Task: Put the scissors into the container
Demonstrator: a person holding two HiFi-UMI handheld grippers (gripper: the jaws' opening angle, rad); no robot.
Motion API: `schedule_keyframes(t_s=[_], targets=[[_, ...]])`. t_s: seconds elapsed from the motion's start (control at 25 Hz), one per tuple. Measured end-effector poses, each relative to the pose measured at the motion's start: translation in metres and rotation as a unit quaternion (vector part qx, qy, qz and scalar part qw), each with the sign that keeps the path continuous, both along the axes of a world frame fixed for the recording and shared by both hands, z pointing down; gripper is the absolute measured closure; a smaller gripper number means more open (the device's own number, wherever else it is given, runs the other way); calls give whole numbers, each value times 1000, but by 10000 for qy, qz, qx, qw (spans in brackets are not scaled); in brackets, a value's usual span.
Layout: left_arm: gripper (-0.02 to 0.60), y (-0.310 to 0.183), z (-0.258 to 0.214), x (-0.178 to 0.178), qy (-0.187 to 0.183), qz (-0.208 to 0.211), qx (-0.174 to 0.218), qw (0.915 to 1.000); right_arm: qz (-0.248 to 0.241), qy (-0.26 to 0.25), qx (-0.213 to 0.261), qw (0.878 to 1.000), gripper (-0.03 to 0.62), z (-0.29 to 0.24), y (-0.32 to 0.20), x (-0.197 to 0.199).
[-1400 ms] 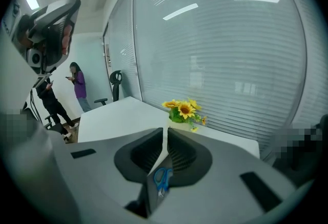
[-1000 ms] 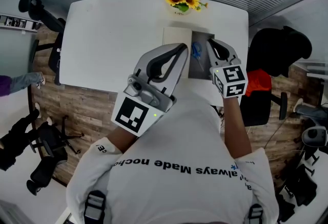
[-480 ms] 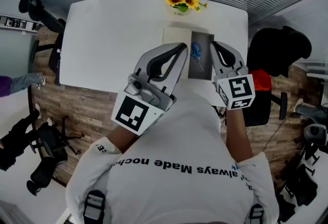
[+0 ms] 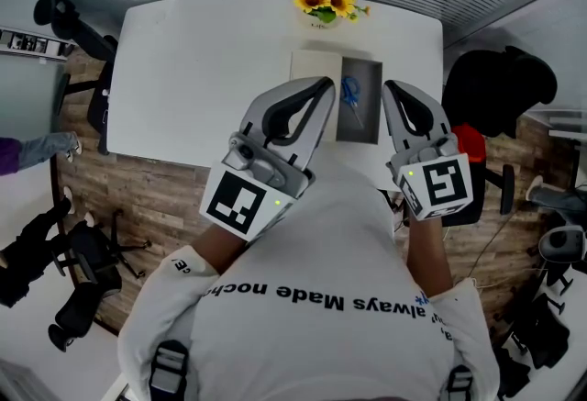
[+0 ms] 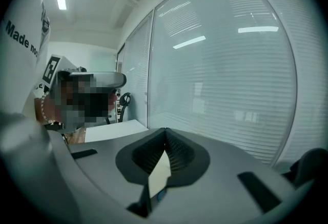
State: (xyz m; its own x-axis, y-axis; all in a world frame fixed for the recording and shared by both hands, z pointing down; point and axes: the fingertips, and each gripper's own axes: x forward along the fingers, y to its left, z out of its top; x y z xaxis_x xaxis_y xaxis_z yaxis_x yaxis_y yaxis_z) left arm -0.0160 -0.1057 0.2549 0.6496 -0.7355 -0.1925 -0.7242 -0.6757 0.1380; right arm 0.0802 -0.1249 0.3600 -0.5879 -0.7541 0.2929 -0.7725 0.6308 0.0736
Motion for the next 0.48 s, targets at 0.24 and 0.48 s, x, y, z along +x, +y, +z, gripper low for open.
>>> schedule_keyframes(t_s=[0.24,0.48], targets=[[561,0,0,0,3,6,-5,10000,-67,-107,225,9997,588,-27,15,-2],[561,0,-1,1,8,14,1,10000,-79,-122,414,9990,588,-48,25,-1]])
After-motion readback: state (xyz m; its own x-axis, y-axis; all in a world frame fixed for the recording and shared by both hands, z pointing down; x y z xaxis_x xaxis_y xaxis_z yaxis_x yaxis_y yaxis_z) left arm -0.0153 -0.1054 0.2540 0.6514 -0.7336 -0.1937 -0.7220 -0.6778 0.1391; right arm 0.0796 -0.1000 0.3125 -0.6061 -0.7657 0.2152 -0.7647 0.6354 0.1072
